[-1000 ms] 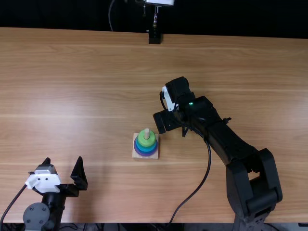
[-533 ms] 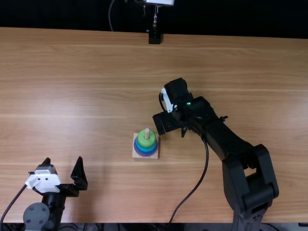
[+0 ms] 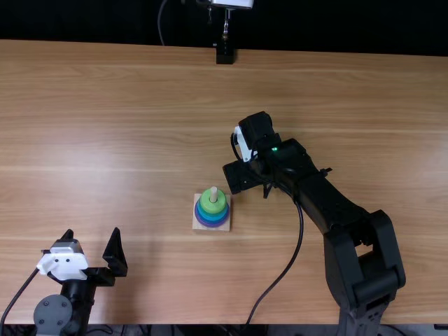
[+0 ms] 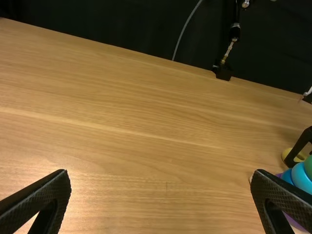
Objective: Build the Hanoi tower: stack the rings onto the peg from bottom to top in this color order: purple, dark blue, light blue, dark green, light green, yellow, orange.
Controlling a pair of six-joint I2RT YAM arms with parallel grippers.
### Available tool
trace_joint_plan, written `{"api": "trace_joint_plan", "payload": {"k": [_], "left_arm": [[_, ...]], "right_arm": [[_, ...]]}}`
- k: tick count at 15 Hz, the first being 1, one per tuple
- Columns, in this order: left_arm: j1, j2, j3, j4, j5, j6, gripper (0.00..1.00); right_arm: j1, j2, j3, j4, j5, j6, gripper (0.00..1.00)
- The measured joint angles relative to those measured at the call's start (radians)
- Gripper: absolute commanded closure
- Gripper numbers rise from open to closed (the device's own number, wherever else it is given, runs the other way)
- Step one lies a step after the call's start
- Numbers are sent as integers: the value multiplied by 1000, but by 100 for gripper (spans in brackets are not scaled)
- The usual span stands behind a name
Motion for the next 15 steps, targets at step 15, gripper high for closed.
{"api": "trace_joint_plan", "payload": {"k": [15], "left_arm": [[0,0,0,0,0,0,0]], "right_arm": [[2,37,2,12,2,0,29]]}}
